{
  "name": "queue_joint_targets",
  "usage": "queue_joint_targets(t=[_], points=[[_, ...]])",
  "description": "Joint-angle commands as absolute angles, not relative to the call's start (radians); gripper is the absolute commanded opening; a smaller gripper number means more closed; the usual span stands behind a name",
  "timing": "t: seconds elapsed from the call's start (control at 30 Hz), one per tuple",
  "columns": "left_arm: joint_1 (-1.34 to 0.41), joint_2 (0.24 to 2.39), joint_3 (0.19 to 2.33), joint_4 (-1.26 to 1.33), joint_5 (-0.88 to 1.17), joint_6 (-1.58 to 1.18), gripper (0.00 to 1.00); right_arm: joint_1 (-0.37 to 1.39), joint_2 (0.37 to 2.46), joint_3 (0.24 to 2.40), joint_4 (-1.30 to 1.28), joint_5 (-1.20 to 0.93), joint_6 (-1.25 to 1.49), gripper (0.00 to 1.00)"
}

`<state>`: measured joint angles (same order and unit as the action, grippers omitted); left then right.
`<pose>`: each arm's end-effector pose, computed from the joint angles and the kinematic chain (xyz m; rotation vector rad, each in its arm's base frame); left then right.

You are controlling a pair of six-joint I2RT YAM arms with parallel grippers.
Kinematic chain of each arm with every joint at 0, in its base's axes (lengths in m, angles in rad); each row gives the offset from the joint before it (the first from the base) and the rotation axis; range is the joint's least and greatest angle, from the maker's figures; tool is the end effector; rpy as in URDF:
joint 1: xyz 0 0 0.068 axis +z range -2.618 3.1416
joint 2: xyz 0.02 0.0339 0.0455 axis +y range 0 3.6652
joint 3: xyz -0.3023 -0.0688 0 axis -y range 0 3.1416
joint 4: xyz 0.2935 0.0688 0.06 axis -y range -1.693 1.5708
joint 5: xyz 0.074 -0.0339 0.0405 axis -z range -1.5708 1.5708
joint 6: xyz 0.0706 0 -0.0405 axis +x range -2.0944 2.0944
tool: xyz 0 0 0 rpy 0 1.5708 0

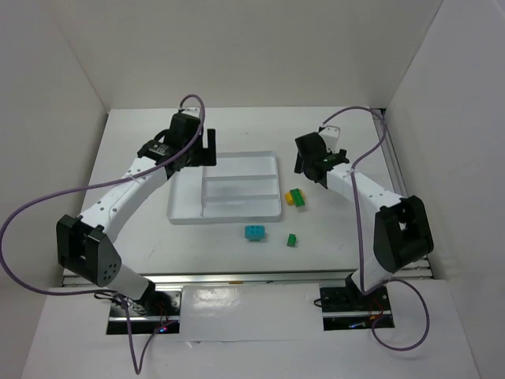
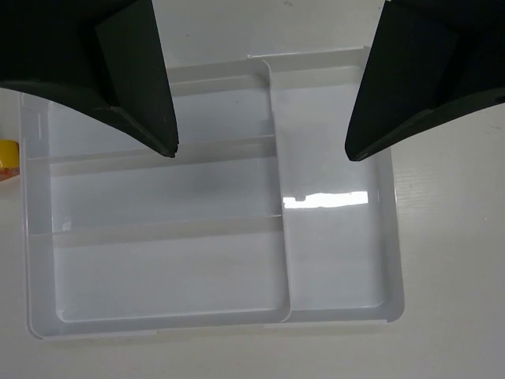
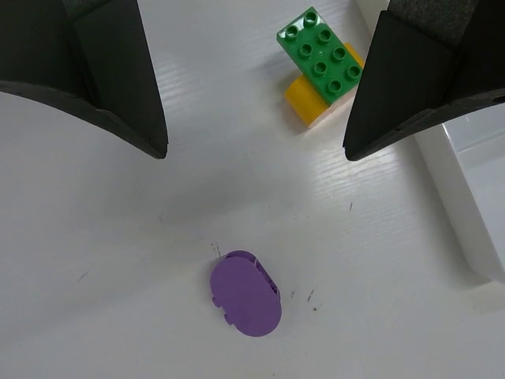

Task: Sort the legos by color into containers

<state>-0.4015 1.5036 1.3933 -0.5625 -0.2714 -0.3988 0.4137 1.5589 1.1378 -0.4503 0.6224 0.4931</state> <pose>0.3840 -0.1425 0.3539 -0.1426 2.2136 -0.1371 0.3767 0.1204 0.2500 0.3518 2.2303 -0.2902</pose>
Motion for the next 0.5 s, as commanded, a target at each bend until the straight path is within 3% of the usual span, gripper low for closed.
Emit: queue_joint_targets(t=[0.0,0.37,0.47], points=[[-0.416,1.508,1.397,-0.569,-0.258,-0.402,1.00,0.416,1.578,1.141,-0.452,0.612,0.495,1.00],[-0.443,1.555,1.397,-0.617,-0.385,-0.523,1.00,0.416,1.568,1.132,-0.382,0.546,0.402,1.00],[-0.443,1.565,1.408,-0.626,-0.370,-0.523,1.00,0.382,1.650,1.239,-0.408,0.557,0.313,1.00]])
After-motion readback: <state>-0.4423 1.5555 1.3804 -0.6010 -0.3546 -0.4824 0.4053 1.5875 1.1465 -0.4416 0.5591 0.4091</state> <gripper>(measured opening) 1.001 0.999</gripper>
